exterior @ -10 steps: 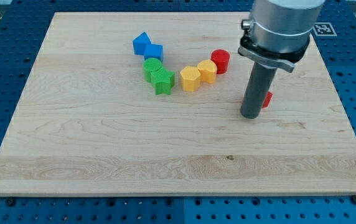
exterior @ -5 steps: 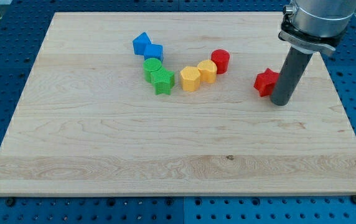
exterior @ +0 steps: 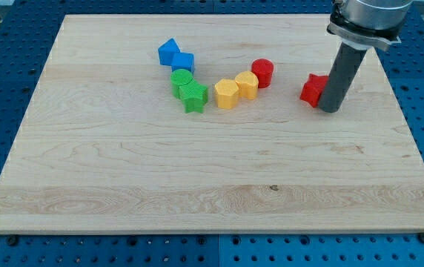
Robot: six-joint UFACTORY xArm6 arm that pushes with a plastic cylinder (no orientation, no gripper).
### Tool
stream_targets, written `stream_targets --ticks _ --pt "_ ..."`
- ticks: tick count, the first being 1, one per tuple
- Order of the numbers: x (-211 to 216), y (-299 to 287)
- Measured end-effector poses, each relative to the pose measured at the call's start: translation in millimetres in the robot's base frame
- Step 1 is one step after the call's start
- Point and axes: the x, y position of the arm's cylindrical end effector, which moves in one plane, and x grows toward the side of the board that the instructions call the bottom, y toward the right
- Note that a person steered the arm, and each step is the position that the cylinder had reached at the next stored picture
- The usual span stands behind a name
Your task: Push the red star to the right side of the red circle
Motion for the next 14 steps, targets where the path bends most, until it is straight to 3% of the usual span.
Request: stream_targets --ticks 2,5,9,14 --pt "-38.3 0.0" --pt "-14.0 0.0" --pt "-56.3 -10.9" --pt "-61.2 18.2"
